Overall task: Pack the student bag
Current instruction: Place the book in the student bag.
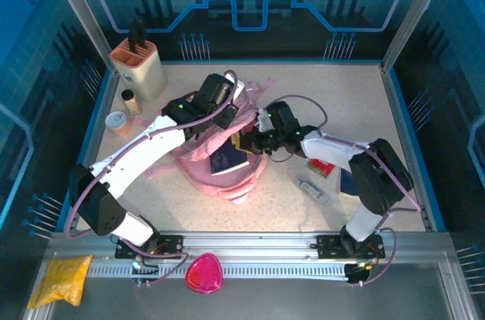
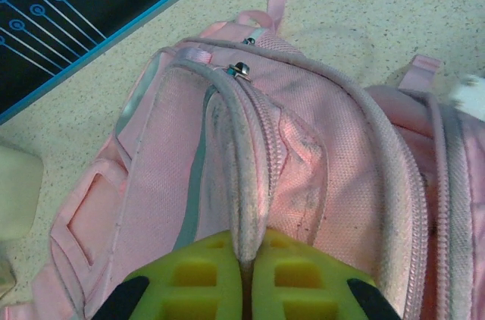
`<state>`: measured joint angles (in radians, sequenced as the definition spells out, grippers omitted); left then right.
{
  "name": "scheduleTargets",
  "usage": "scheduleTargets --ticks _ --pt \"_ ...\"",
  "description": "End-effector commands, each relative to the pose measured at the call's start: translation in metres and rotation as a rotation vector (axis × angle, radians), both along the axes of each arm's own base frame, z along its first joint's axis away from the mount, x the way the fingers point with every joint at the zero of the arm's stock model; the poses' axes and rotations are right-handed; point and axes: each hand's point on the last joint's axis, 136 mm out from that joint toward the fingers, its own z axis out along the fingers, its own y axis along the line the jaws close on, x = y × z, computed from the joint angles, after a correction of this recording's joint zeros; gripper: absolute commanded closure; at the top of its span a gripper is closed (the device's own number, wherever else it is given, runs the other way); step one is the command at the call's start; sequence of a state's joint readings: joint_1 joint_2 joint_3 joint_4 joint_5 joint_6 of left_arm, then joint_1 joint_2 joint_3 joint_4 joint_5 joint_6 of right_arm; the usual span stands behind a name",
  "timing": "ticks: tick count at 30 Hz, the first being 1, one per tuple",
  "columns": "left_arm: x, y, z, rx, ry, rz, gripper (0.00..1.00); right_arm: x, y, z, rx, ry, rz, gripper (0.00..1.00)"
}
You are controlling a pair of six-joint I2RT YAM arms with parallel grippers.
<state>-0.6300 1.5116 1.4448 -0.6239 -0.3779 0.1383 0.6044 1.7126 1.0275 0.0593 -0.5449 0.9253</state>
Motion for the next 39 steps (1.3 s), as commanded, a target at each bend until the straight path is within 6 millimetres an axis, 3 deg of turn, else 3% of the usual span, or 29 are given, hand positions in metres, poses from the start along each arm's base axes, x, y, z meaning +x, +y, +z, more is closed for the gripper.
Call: scheduleTargets --ticks 1,5,10,13,17,20,23,26,32,39 --pt "0.012 -0.014 0.062 -0.137 -0.162 -0.038 1.0 0.032 0.018 0.004 0.011 -0.062 -0.062 0.96" --pt "0.013 -0.015 0.059 -0.136 -0.151 -0.038 1.0 0.056 0.022 -0.014 -0.064 -0.126 -0.128 0.9" --pt "0.012 -0.011 0.057 -0.138 -0.153 -0.03 1.0 0.061 0.017 -0.023 -0.152 -0.169 -0.125 0.61" --pt "0.014 -0.008 0.056 -0.146 -0.154 -0.023 1.0 0.047 0.001 -0.018 -0.242 -0.222 -0.108 0.46" --pt "0.012 -0.006 0.052 -0.148 -0.137 -0.013 1.0 0.016 -0.026 -0.019 -0.328 -0.259 -0.078 0.38" --pt "0.011 -0.006 0.054 -0.161 -0.147 -0.019 1.0 -0.01 -0.029 -0.028 -0.367 -0.237 -0.01 0.31" --pt "0.011 -0.007 0.054 -0.171 -0.142 -0.025 1.0 -0.03 -0.018 -0.04 -0.356 -0.211 0.031 0.38" --pt "0.01 -0.009 0.052 -0.18 -0.128 -0.031 1.0 -0.03 -0.004 -0.046 -0.34 -0.216 0.045 0.53" --pt "0.007 -0.011 0.054 -0.186 -0.116 -0.039 1.0 0.002 0.016 -0.044 -0.319 -0.319 -0.014 0.71" --pt "0.005 -0.007 0.054 -0.174 -0.114 -0.035 1.0 0.039 0.03 -0.022 -0.261 -0.473 -0.117 0.73"
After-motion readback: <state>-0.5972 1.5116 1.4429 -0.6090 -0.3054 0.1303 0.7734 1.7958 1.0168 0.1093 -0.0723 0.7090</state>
